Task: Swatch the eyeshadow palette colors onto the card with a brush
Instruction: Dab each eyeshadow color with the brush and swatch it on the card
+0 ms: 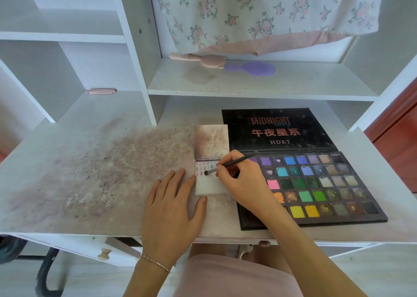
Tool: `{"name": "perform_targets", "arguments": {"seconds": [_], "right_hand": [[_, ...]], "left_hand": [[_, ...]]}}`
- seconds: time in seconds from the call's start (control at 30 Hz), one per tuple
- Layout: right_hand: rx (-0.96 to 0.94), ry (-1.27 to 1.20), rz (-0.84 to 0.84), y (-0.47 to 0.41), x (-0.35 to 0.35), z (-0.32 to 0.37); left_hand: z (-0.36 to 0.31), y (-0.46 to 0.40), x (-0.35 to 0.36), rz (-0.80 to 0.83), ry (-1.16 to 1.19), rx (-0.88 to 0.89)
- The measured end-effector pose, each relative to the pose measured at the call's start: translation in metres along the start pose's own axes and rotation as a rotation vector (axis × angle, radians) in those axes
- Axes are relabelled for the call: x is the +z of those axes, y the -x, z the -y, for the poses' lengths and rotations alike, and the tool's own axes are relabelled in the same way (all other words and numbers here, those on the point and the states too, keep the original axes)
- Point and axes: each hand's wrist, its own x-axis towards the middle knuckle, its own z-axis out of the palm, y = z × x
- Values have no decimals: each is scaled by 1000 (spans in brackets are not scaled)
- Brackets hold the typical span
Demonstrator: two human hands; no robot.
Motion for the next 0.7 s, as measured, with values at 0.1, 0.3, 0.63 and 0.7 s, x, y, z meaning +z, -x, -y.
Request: {"name": "perform_targets", "arguments": {"seconds": [0.1,0.3,0.63,0.7], "right_hand": [[6,4,0,0,0,0],[0,1,-7,0,0,0],[7,6,6,0,-1,0],[14,3,-2,-1,0,0]], "left_hand": [[1,1,0,2,-2,-2],[1,1,0,5,-4,-3],[0,1,-1,9,7,-7],[0,1,-1,11,10,-6]]}}
